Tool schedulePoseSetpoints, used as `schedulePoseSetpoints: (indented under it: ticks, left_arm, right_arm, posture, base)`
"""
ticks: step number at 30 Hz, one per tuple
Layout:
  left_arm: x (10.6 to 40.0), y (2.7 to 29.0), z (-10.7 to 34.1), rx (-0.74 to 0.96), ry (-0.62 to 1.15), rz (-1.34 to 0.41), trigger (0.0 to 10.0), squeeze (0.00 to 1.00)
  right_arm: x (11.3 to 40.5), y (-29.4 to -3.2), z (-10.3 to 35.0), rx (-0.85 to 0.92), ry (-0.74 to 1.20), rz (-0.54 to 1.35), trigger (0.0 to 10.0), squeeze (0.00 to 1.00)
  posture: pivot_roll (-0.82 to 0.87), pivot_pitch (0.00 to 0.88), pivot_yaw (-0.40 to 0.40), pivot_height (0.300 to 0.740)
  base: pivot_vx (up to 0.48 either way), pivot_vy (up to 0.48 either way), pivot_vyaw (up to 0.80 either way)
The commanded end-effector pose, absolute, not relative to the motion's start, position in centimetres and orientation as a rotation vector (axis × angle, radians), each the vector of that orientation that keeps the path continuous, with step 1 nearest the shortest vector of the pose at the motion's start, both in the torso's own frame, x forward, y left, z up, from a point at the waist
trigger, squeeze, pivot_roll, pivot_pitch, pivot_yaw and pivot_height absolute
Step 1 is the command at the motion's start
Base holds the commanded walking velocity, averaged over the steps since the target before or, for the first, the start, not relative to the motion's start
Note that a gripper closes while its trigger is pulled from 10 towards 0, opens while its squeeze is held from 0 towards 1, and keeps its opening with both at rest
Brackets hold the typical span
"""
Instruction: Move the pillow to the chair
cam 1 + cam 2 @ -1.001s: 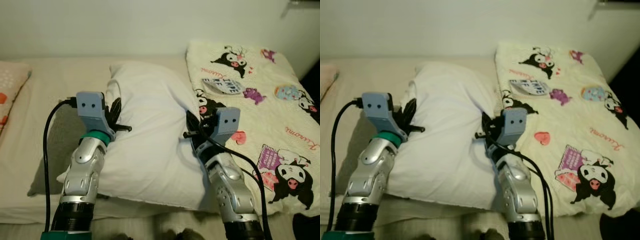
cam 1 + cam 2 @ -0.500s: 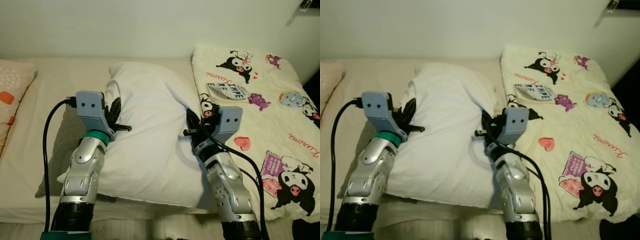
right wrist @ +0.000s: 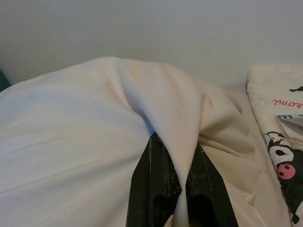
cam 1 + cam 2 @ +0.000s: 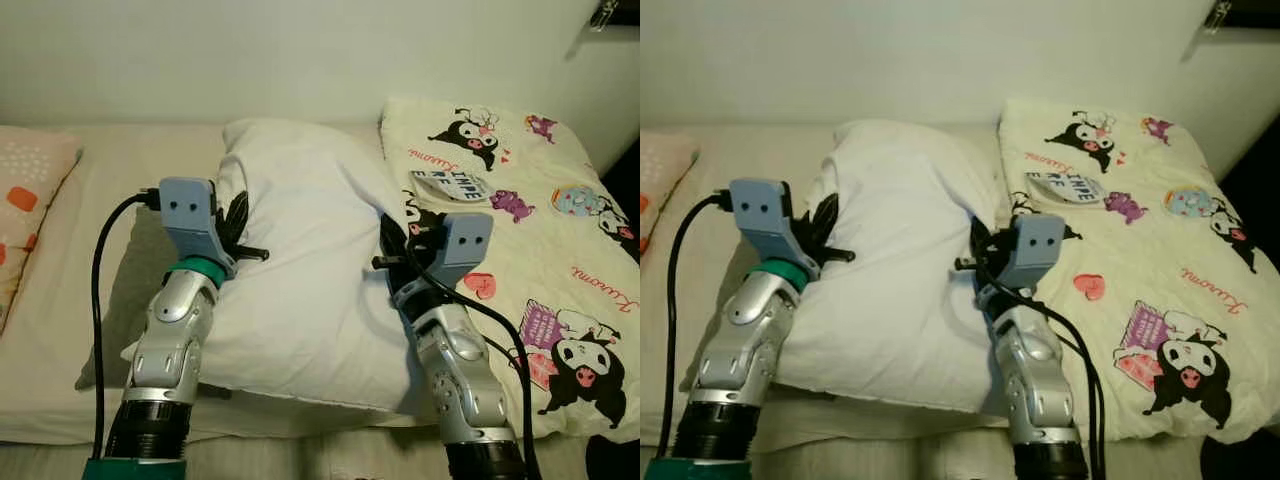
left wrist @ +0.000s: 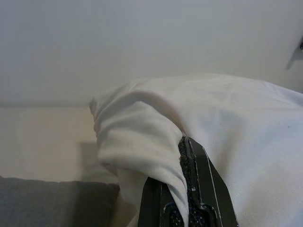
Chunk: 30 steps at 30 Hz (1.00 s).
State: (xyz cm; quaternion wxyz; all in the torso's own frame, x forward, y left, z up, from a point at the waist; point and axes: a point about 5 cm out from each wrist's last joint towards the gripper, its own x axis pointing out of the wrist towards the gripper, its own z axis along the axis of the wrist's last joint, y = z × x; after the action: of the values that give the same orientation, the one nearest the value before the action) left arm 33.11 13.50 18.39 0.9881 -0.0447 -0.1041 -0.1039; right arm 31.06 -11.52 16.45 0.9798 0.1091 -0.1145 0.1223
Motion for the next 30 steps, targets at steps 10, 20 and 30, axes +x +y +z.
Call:
schedulePoseSetpoints:
  ticks: [10,20,30]
  left_arm:
    - [32.9,12.4,19.6,-0.076,-0.278,-0.26,10.0,0.0]
    - [32.8,11.7,19.0,-0.082,-0.258,-0.287,10.0,0.0]
    - [33.3,11.0,19.2,-0.086,-0.26,-0.306,10.0,0.0]
  right_arm:
    - [31.0,-11.7,17.9,0.21,-0.327,0.23,10.0,0.0]
    - [30.9,-11.9,17.9,0.195,-0.336,0.212,10.0,0.0]
    - [30.6,-12.3,17.4,0.175,-0.326,0.196,10.0,0.0]
  posture:
    - [0.01,0.0,0.041,0.74]
    - [-0.01,0.0,0.056,0.74]
    - [-0.01,0.0,0.064,0.74]
  base:
    - [0.0,0.0,-0.67]
    - [0.0,0.0,-0.8]
    - [0.0,0.0,-0.8]
